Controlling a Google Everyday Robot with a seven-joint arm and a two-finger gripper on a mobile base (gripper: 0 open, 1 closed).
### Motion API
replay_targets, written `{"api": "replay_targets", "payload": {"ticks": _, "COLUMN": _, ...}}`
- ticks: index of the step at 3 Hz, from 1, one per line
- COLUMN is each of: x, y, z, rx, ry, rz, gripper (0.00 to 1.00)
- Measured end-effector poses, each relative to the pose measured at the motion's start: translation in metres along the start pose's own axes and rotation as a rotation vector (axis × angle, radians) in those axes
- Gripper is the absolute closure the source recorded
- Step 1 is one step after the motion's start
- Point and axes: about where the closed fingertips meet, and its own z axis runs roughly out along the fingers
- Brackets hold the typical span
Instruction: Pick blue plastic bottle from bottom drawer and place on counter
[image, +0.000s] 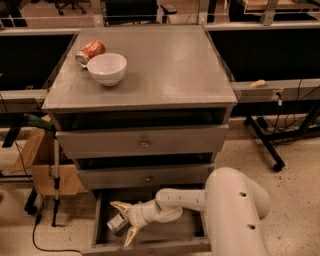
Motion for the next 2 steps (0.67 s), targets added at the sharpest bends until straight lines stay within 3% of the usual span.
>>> {"api": "replay_targets", "payload": {"ticks": 2, "x": -0.022, "y": 0.020, "z": -0.012, "rx": -0.117, "ry": 0.010, "rz": 0.029, "gripper": 0.00}}
